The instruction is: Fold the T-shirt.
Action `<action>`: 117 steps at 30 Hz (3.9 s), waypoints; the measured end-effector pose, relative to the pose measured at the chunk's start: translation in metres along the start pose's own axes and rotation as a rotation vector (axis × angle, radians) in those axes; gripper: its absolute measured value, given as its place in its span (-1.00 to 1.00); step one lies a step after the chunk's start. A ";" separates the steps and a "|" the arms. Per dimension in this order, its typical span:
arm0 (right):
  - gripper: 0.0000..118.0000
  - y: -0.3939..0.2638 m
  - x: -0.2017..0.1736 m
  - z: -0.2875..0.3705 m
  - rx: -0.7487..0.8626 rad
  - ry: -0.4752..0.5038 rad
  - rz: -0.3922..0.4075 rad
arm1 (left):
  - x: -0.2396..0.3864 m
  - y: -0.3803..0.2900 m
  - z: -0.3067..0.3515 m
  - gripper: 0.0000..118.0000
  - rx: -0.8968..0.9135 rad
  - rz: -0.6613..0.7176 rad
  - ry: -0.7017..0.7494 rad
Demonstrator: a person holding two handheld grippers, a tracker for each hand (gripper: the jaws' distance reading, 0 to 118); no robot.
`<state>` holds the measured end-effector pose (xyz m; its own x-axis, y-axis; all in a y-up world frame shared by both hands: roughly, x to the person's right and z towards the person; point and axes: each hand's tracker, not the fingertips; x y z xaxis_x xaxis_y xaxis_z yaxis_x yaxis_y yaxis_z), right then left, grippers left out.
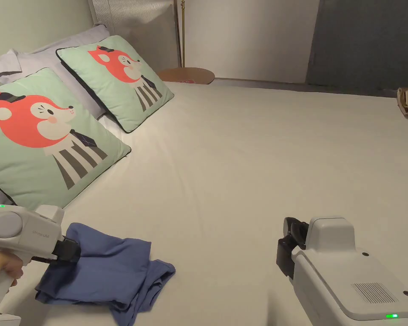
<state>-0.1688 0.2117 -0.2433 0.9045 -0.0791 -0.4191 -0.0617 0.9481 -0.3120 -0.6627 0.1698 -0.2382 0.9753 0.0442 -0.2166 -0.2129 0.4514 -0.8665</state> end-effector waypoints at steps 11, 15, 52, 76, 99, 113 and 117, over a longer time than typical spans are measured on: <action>-0.99 0.001 0.013 0.002 -0.014 -0.022 0.014 | -0.035 0.001 -0.012 0.31 0.018 0.084 0.077; -0.99 0.007 0.025 0.018 0.007 -0.040 0.007 | -0.020 0.003 0.004 0.81 0.087 0.064 0.102; -0.99 0.061 0.190 0.208 0.361 -0.418 0.079 | 0.427 -0.102 0.188 -1.00 1.210 -0.165 -0.032; -0.99 0.064 0.183 0.215 0.355 -0.412 0.091 | 0.426 -0.108 0.187 -1.00 1.179 -0.160 -0.066; -0.99 0.060 0.181 0.214 0.351 -0.404 0.099 | 0.424 -0.112 0.185 -1.00 1.168 -0.157 -0.080; -0.98 0.061 0.178 0.214 0.346 -0.406 0.104 | 0.425 -0.112 0.185 -1.00 1.163 -0.160 -0.072; -0.73 0.061 0.177 0.215 0.337 -0.416 0.104 | 0.424 -0.112 0.185 -0.96 1.169 -0.146 -0.080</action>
<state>0.0782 0.3218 -0.1534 0.9957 0.0839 -0.0393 -0.0826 0.9961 0.0323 -0.2147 0.3030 -0.1493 0.9956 -0.0386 -0.0849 0.0444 0.9968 0.0668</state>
